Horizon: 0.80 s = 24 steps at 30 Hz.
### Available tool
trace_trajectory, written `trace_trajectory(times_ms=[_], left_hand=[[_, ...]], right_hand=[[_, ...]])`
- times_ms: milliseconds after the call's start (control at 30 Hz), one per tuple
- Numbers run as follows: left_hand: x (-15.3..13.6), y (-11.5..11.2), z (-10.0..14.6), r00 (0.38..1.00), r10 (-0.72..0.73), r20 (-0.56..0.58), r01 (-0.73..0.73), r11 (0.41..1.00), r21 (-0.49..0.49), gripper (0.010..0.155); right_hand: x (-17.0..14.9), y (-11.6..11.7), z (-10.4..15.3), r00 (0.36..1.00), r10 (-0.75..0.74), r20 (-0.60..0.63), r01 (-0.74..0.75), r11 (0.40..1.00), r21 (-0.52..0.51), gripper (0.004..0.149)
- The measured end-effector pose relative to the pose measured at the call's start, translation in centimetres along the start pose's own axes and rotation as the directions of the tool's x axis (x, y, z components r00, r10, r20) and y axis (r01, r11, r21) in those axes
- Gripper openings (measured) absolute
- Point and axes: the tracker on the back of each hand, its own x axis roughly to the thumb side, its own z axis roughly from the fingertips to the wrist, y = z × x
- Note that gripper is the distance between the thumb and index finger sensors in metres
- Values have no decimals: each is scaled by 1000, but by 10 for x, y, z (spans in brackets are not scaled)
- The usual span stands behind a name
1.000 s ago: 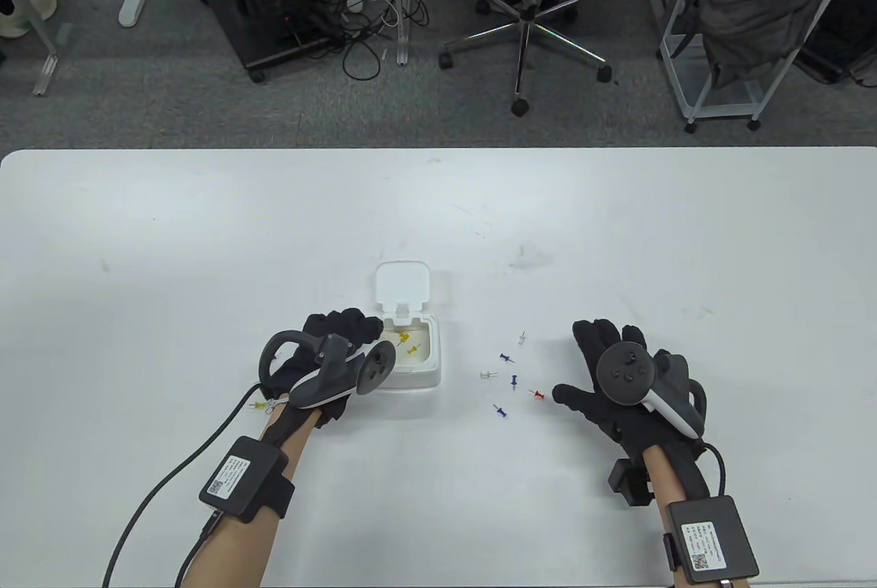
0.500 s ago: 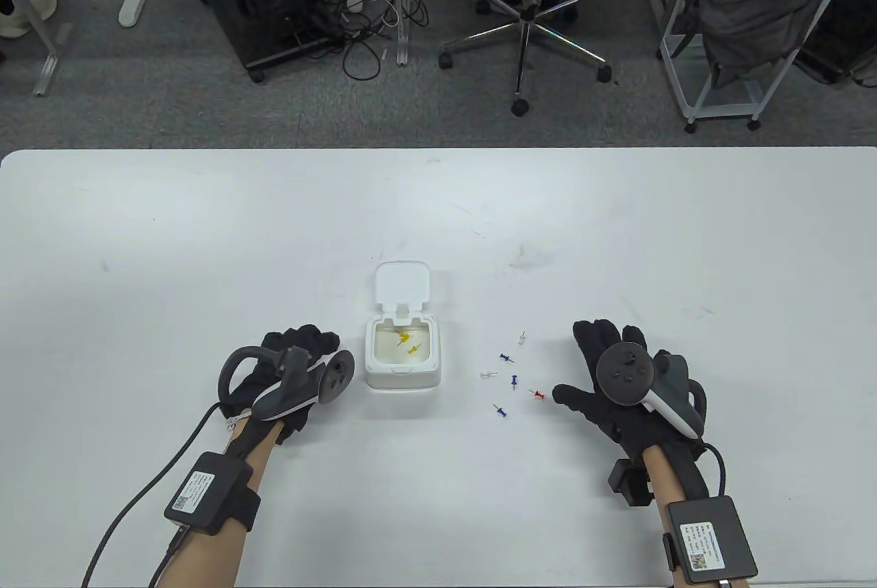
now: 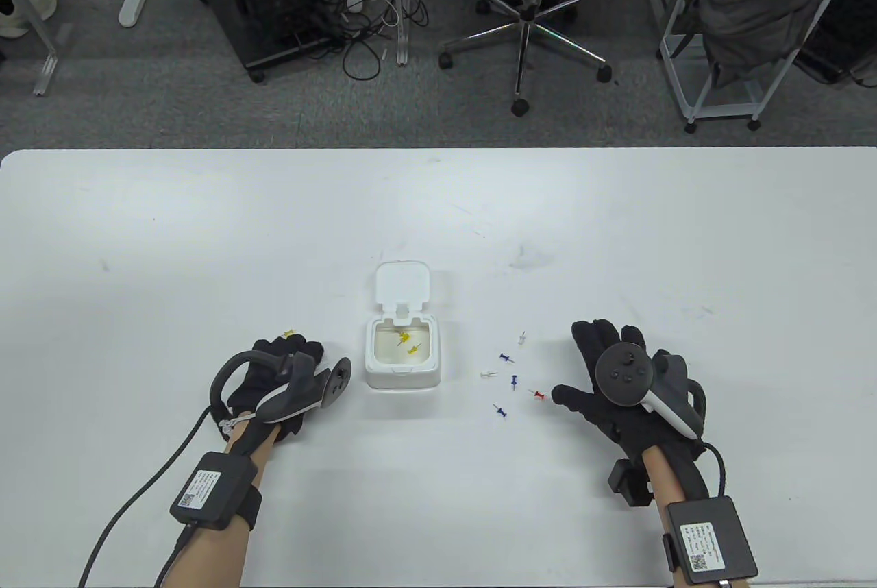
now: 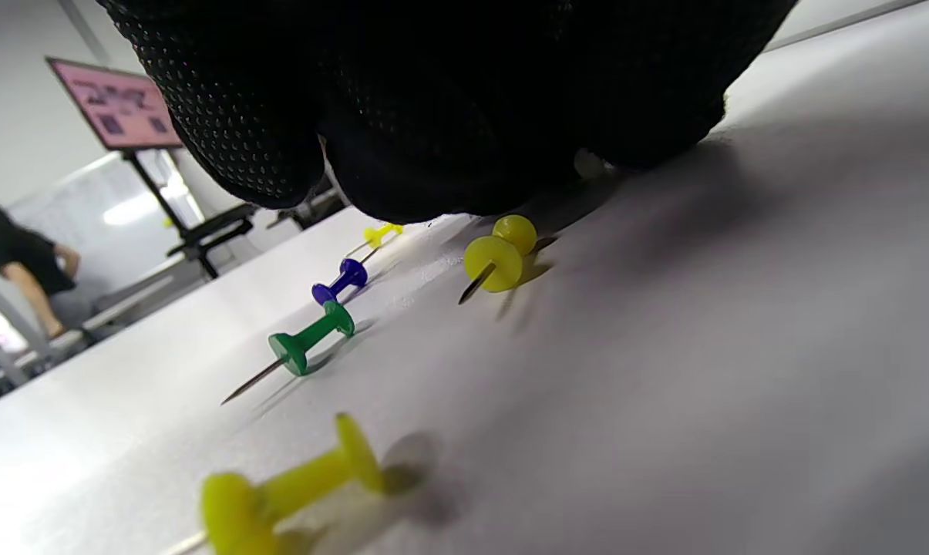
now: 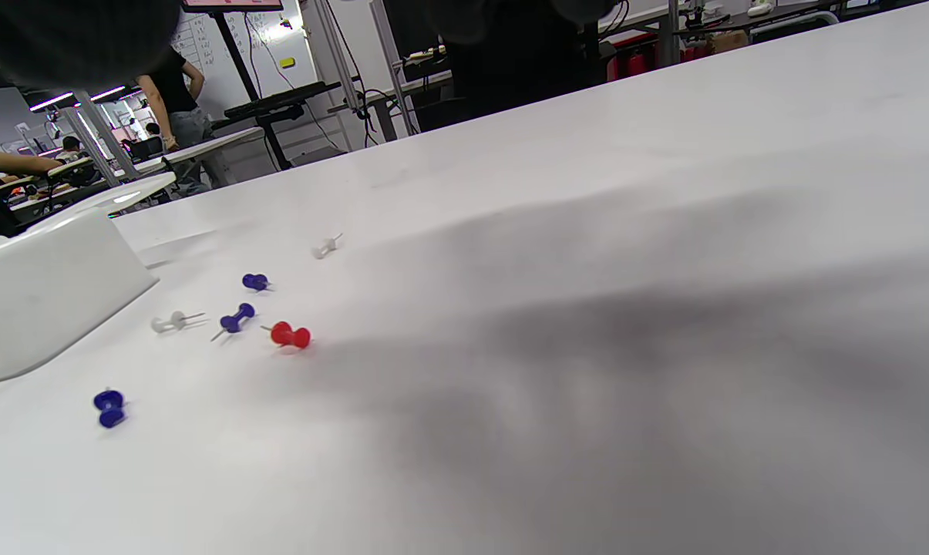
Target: Press to open box and store push pins
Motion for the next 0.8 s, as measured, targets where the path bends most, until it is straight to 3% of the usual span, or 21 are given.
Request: trace_trajectory(times_ms=[533,800], left_hand=[[6,1,-1,999,-33,20,33,999,-26,41],[1,34,5,999,39,4,-39,998,56,42]], right_hand=[[0,1,0,1000,0,3,0,1000,0,90],[1,0,0,1000,-5,14,5,1000,-3,90]])
